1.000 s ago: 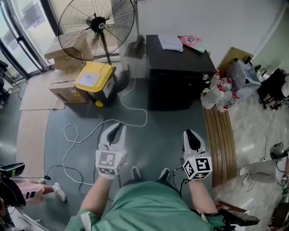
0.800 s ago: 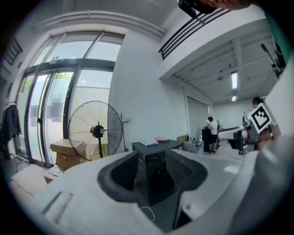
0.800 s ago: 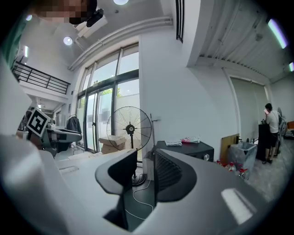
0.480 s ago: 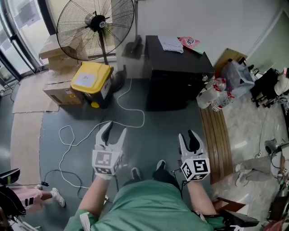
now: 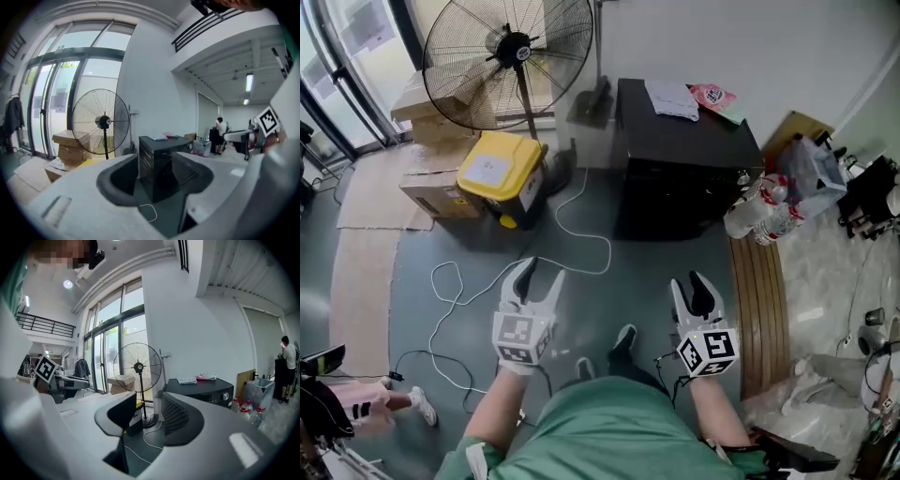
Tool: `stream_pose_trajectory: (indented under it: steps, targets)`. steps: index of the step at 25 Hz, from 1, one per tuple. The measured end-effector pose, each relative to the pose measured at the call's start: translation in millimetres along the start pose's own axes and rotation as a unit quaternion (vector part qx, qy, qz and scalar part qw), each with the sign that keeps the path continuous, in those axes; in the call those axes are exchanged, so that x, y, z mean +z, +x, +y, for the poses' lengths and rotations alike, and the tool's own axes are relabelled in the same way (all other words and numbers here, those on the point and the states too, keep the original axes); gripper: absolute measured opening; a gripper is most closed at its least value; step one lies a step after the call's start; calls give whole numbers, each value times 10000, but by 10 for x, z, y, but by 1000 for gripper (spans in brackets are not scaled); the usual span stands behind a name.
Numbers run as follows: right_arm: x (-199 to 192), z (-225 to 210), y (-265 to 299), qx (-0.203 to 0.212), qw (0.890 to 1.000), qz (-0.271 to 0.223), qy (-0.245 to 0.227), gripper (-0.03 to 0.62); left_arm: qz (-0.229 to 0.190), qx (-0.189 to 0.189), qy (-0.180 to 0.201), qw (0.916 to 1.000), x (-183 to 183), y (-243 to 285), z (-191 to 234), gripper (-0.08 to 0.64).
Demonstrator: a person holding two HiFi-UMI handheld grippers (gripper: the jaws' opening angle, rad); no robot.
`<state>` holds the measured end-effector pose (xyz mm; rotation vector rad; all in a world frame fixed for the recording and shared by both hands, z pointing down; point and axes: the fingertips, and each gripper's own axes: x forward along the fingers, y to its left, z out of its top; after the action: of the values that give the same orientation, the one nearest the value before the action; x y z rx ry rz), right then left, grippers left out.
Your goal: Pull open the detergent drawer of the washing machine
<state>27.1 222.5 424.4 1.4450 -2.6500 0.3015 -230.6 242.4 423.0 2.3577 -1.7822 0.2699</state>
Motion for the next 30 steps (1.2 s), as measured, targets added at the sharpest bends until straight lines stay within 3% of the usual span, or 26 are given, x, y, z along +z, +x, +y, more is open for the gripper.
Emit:
stream_pose_trajectory:
  steps: [12,19,30]
  targets:
    - [126,-1068,874,469,9985,7,293,153,-18,409,269,9988,435,1185,-224,225]
    - [142,-1429,1178,646,9971,98,402,153,109,515,258,9983,495,1572,-303,225]
    - [-9,-1770,1567,447,9970,308,548,153,210,366,197,9989,466,2141,-97,225]
